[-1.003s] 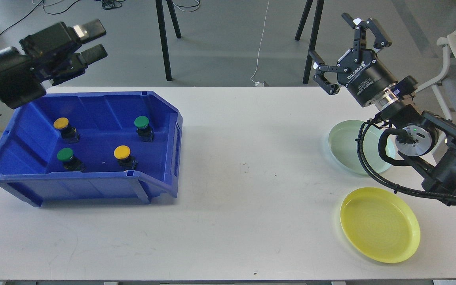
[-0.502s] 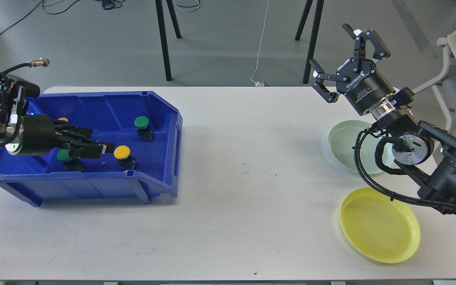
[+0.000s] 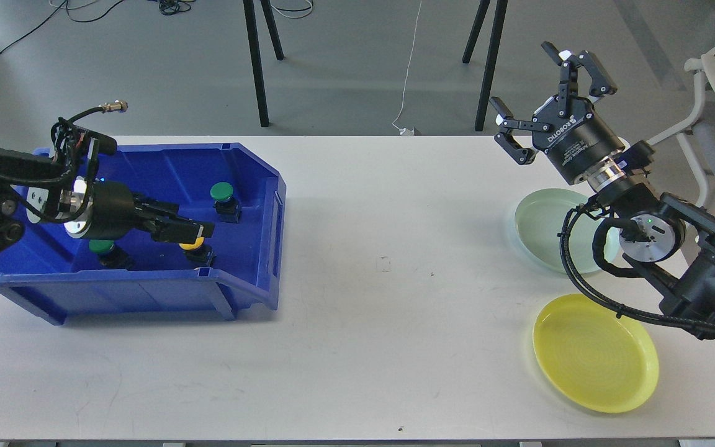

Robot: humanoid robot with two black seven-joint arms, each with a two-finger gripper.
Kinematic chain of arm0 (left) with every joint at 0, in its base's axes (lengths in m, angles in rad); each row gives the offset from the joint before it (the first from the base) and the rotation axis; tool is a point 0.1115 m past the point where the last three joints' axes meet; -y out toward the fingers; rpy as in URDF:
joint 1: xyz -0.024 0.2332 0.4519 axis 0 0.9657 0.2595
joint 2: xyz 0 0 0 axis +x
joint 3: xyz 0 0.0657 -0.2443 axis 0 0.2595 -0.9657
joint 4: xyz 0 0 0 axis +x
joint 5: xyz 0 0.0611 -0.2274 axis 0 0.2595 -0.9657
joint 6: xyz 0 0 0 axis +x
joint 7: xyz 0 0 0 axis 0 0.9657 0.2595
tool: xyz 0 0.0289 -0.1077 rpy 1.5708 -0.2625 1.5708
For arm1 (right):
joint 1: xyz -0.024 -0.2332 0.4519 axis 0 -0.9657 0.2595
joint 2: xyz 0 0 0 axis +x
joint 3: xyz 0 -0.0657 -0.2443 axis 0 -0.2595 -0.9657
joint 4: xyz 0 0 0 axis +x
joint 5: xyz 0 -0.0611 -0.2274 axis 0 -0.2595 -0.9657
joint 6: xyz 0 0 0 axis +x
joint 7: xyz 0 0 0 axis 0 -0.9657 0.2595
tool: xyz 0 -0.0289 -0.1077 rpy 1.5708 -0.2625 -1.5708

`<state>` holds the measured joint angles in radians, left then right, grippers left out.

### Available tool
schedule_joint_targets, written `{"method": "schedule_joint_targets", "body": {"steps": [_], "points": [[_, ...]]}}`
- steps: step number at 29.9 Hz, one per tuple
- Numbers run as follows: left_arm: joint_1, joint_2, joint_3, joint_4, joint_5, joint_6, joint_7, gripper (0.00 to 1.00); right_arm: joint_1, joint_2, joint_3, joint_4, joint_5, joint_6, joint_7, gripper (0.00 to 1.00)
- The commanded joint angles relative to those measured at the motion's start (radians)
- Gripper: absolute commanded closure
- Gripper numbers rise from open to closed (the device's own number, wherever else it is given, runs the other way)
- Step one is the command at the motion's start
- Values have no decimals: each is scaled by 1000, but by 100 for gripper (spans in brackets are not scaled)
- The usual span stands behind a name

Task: Pass button and place on color plate
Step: 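Grasp the yellow-topped button in the bin with the left gripper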

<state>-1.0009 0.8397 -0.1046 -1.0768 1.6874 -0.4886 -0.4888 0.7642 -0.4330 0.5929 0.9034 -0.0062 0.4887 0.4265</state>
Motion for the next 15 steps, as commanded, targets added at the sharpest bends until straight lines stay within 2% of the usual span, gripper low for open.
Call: {"method": "schedule_joint_targets", "body": {"steps": [1,15], "points": [[-1,-11,6,18,0,0,0,6,0,-1,2,2,0,0,0,1],[11,-113,8,135,2,0,0,6,-19,-9,15,8,2,0,0,1]]}}
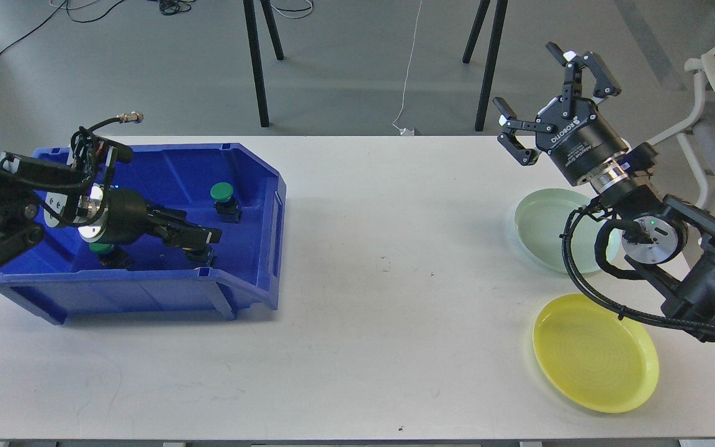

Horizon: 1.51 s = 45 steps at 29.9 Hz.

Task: Pass button and place on color plate
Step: 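Grasp the yellow-topped button in the bin with the left gripper, then lift the yellow button and carry it toward the right gripper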

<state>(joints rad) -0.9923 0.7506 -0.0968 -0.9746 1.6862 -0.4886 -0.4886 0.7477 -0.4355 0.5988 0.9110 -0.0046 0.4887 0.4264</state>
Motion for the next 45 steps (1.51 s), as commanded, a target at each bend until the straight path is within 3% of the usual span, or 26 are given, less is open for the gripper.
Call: {"method": "schedule_joint_targets", "body": {"steps": [1,27,28,30,31,34,35,36,37,45], "points": [[4,-27,0,40,4,0,0,6,-5,-9,13,0,0,0,0,1],[27,-36,25,90,30,0,0,8,-33,-9,30,2,2,0,0,1],[26,-36,25,90,29,0,0,10,-33,-9,30,2,2,0,0,1],[26,-36,25,90,30,0,0,35,-34,-9,30,2,2,0,0,1],[26,-34,25,90,30,0,0,42,-39,-9,30,2,2,0,0,1],[27,-33,25,90,30,0,0,49,-45,-9,35,3,2,0,0,1],[29,-33,25,90,32,0,0,60,-48,-9,38,3,2,0,0,1],[29,-33,26,90,33,0,0,83,-53,-9,39,3,2,0,0,1],[27,-33,29,90,35,0,0,97,-57,-9,45,3,0,0,0,1],[-28,13,2,76,9,0,0,97,-62,-9,76,3,9,0,-2,1]]}}
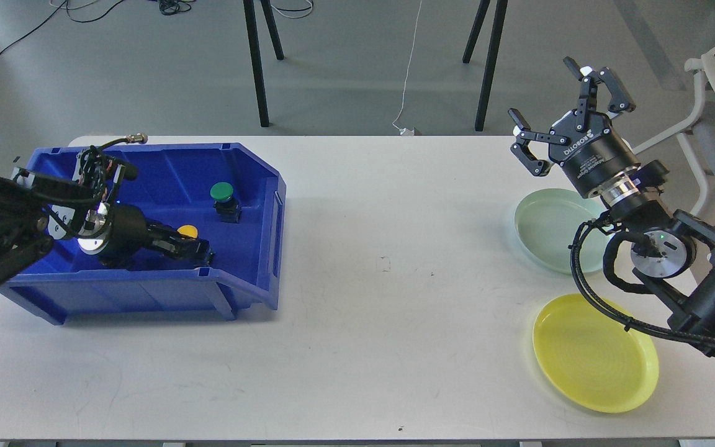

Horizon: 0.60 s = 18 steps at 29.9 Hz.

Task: Pass button and place on color plate
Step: 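Lift the yellow button and carry it toward the right gripper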

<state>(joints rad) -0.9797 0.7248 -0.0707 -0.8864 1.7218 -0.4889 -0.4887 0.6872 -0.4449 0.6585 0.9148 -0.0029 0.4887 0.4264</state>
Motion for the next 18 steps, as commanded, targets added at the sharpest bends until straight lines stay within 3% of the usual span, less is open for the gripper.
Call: {"method": "schedule_joint_targets", "body": {"steps": [1,4,7,10,13,15,18], "points": [[-87,79,-43,-16,-56,0,0,97,-2,2,29,-4,11,0,0,1],[-247,156,-110,-19,-210,0,0,97,-2,2,94,-2,14,0,3,1],[-307,171,-216,-43,-442,0,0,96,-2,2,156,1,15,0,3,1],[-286,173,-337,-143,-721,0,0,97,-18,-9,177,62,15,0,5,1],[-205,147,-359,-293,-1009,0,0,97,-35,-54,170,171,-17,0,6,1],[-172,95,-359,-367,-1061,0,0,97,-43,-81,170,244,-98,0,18,1],[-72,-19,-345,-378,-1045,0,0,96,-55,-89,162,315,-270,-36,62,1]]}}
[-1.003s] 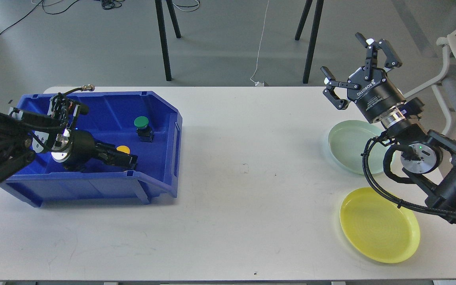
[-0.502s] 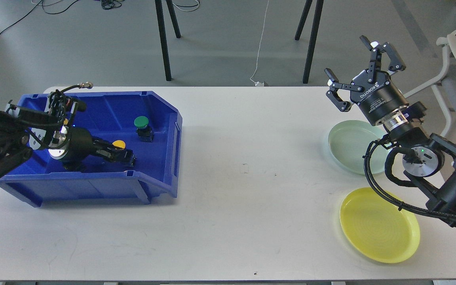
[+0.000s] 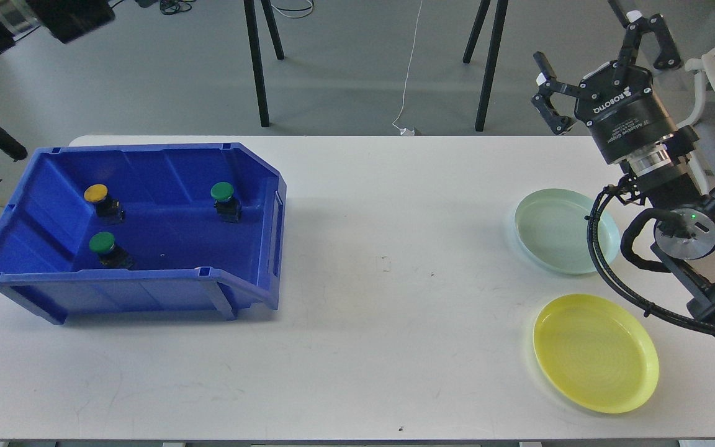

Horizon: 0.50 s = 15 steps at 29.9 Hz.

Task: Pass button and place on color plate
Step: 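Lift the yellow button and carry it toward the right gripper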

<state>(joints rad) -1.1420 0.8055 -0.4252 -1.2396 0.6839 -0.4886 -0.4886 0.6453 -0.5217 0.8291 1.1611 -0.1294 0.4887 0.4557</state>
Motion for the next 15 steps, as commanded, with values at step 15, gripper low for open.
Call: {"method": "schedule_joint_targets", "body": {"steps": [15], "points": [[278,-305,11,8,172,0,0,96,-72,227,-170,77,-377,-131,33,1]]}}
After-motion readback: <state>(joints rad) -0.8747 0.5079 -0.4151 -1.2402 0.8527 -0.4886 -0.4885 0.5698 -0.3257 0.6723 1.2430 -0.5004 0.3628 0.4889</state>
